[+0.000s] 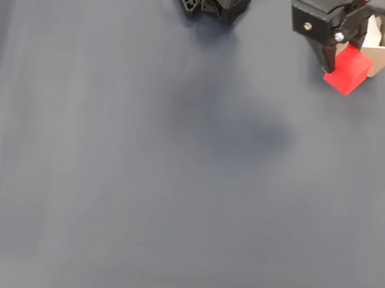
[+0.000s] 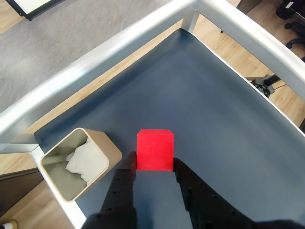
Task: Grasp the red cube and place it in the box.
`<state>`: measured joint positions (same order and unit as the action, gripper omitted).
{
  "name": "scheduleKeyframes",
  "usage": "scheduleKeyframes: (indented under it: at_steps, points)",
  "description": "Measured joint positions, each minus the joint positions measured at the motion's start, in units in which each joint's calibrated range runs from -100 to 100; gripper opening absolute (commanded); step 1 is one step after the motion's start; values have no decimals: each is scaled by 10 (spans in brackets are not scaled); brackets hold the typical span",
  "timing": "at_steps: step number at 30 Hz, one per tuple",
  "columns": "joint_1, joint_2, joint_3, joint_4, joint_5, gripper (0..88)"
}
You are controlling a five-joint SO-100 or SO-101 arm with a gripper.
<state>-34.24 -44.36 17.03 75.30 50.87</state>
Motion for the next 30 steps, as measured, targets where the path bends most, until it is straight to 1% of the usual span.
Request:
scheduleKeyframes:
  at_steps: [14,30]
  points:
    - [-81,-7,7,-15,2,1]
    - [-178,-43,75,-17,2,1]
